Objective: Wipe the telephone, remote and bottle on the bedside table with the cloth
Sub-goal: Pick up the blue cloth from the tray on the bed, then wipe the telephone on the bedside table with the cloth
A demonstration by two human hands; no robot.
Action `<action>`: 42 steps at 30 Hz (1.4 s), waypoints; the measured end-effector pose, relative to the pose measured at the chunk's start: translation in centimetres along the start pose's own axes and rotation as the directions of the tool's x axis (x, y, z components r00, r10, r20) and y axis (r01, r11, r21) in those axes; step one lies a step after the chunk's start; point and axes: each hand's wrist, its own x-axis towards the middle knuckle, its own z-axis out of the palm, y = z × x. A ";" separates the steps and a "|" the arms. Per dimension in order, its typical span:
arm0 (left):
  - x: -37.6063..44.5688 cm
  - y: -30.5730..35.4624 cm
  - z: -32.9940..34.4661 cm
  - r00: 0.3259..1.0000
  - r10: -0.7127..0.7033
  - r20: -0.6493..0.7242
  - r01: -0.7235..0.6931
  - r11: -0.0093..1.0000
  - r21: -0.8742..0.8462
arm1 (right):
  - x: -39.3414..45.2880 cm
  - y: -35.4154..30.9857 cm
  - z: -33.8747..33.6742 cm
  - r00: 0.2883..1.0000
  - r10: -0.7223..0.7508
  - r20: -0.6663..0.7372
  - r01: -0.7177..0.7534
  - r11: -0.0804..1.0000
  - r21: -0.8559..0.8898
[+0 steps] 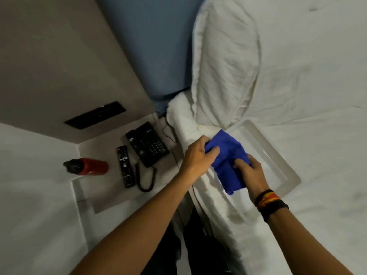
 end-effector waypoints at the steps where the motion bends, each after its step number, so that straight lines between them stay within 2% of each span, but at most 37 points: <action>1: 0.0 -0.5 -2.0 0.999 -0.035 -0.022 0.032 0.994 -0.105 | -0.1 -0.9 1.2 0.998 -0.002 0.059 0.002 1.000 -0.005; 5: 0.1 -4.7 -9.5 0.972 -0.169 -0.164 0.099 0.925 -0.367 | 0.0 -2.7 7.7 0.966 0.079 0.246 -0.069 0.996 -0.051; 8: 0.0 -9.8 -13.5 0.940 -0.285 -0.188 0.150 0.840 -0.522 | 0.8 -2.1 13.8 0.931 0.143 0.335 -0.104 0.986 -0.130; 11: 1.3 -14.4 -16.6 0.911 -0.375 -0.169 0.168 0.715 -0.678 | 2.8 -1.4 19.6 0.929 0.154 0.337 -0.088 0.975 -0.205; 14: 4.1 -18.7 -20.2 0.891 -0.425 -0.157 0.116 0.547 -0.829 | 6.2 -1.3 25.7 0.938 0.088 0.335 -0.023 0.981 -0.194; 16: 5.7 -21.4 -22.0 0.875 -0.449 -0.179 0.079 0.497 -0.864 | 8.3 -1.3 29.3 0.923 0.065 0.380 0.010 0.981 -0.192; 18: 6.8 -24.4 -22.7 0.860 -0.477 -0.181 0.100 0.505 -0.857 | 10.3 -1.0 32.8 0.902 0.055 0.428 0.046 0.974 -0.221; 20: 7.5 -26.9 -22.0 0.821 -0.546 -0.169 0.156 0.499 -0.852 | 11.6 -0.9 35.2 0.896 0.043 0.442 0.079 0.964 -0.254; 23: 7.6 -30.0 -20.1 0.745 -0.649 -0.153 0.248 0.484 -0.839 | 13.0 -0.4 37.7 0.901 0.075 0.427 0.030 0.972 -0.234; 25: 7.1 -31.1 -18.3 0.742 -0.664 -0.089 0.322 0.470 -0.822 | 13.4 0.2 38.0 0.913 0.100 0.395 0.006 0.966 -0.258; 27: 6.9 -31.8 -16.7 0.744 -0.667 -0.029 0.383 0.461 -0.800 | 13.8 1.4 37.6 0.918 0.164 0.361 -0.017 0.926 -0.378; 29: 7.3 -32.4 -15.2 0.733 -0.680 -0.023 0.444 0.503 -0.742 | 14.3 2.8 37.1 0.924 0.200 0.327 0.001 0.852 -0.524; 30: 7.6 -32.6 -14.7 0.729 -0.684 -0.028 0.465 0.526 -0.712 | 14.3 3.3 36.9 0.938 0.158 0.309 0.063 0.798 -0.600; 32: 8.4 -33.0 -14.3 0.728 -0.683 -0.056 0.488 0.573 -0.658 | 14.4 3.8 37.4 0.942 -0.029 0.334 0.279 0.621 -0.732; 33: 8.7 -33.2 -14.2 0.734 -0.675 -0.080 0.489 0.606 -0.628 | 14.6 3.9 37.9 0.907 -0.129 0.402 0.410 0.489 -0.770; 34: 9.0 -33.3 -14.2 0.741 -0.663 -0.106 0.493 0.643 -0.586 | 14.8 4.1 38.5 0.842 -0.187 0.505 0.538 0.327 -0.777; 36: 9.6 -33.3 -14.4 0.752 -0.645 -0.134 0.518 0.705 -0.484 | 15.5 4.7 39.8 0.711 -0.136 0.690 0.701 0.056 -0.711; 37: 9.9 -33.3 -14.6 0.753 -0.642 -0.140 0.533 0.722 -0.441 | 16.0 5.0 40.5 0.682 -0.071 0.728 0.729 -0.016 -0.684; 39: 10.3 -33.3 -15.0 0.761 -0.634 -0.138 0.546 0.740 -0.392 | 16.6 5.6 41.3 0.667 -0.015 0.745 0.741 -0.090 -0.665; 42: 10.6 -33.1 -15.3 0.776 -0.608 -0.167 0.548 0.781 -0.300 | 16.3 6.4 41.3 0.653 -0.081 0.753 0.746 -0.106 -0.658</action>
